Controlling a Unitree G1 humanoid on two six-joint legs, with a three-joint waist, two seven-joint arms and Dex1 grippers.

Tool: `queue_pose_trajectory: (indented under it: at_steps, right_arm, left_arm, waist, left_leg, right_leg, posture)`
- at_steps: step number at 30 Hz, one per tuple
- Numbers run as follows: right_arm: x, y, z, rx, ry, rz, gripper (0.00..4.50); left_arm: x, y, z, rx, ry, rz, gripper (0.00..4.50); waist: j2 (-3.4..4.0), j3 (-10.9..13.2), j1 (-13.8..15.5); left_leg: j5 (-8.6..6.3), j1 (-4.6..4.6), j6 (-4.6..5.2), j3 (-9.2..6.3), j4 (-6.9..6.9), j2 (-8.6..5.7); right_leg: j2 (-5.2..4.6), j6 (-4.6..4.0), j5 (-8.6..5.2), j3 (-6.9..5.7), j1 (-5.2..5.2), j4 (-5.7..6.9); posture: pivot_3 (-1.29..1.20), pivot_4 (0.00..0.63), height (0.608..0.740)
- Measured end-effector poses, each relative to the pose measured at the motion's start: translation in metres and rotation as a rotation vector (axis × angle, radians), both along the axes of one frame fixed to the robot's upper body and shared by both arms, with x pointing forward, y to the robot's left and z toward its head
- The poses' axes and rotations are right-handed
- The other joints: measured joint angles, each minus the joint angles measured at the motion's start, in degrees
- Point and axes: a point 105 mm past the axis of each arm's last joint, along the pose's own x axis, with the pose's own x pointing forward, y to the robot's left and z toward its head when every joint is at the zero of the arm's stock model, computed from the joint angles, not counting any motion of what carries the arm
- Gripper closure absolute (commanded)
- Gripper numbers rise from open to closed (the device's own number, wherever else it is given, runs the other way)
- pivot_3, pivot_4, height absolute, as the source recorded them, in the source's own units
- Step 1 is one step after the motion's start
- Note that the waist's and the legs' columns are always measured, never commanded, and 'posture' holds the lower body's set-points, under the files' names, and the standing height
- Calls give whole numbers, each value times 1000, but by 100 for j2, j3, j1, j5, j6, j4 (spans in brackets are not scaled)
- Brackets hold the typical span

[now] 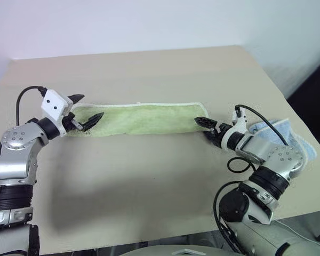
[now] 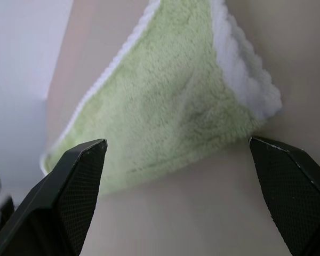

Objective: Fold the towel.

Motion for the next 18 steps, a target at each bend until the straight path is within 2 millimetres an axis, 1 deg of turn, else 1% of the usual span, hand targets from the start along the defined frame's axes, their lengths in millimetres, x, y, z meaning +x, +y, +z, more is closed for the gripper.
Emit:
queue_pose_trajectory:
  at_steps: [5,6,7,9,11,12,15,18]
  right_arm:
    - [21,3,2,66,10,-64,5]
    - [23,3,2,74,13,-75,406]
    - [26,2,0,79,17,-87,641]
    - [28,1,-2,84,28,-105,1277]
    - [30,0,-5,81,38,-121,2038]
    - [30,-1,-5,81,40,-127,2316]
    - [32,-3,-3,81,35,-141,3397]
    - [32,-9,0,73,27,-159,4326]
  left_arm:
    - [-10,-12,-9,-14,65,-74,0]
    - [-13,-16,-10,-16,76,-93,0]
    - [-15,-18,-12,-18,88,-111,0]
    - [-18,-22,-16,-15,106,-134,0]
    - [-19,-23,-19,-16,125,-140,0]
    - [-19,-24,-20,-16,130,-143,0]
    - [-19,-24,-20,-15,130,-144,0]
    - [-19,-24,-21,-15,132,-147,0]
  waist:
    - [0,0,-101]
    - [0,0,-104]
    - [0,0,-106]
    - [0,0,-106]
    - [1,1,-106]
    - [1,1,-106]
    - [2,1,-105]
    - [3,2,-99]
  left_leg:
    - [0,0,1,-3,0,0]
    - [0,1,1,-3,0,0]
    - [0,1,1,-2,0,-1]
    - [0,1,1,-3,0,-1]
    - [0,-1,1,-5,-1,0]
    - [0,-3,1,-5,-1,0]
    - [0,-8,1,-6,-3,0]
    - [0,-13,1,-6,-3,-1]
  right_leg:
    - [1,0,-1,0,4,-2]
    - [1,0,-1,0,6,-3]
    - [1,0,-1,0,6,-5]
    - [1,0,-1,0,6,-4]
    - [1,-5,-4,0,3,-4]
    - [1,-5,-5,0,1,-4]
    - [2,-3,-5,0,-4,-4]
    - [1,-4,-5,0,-5,-8]
  posture:
    - [0,150,728]
    - [0,150,728]
    - [0,150,728]
    - [0,150,728]
    - [0,150,728]
    - [0,150,728]
    - [0,150,728]
    - [0,150,728]
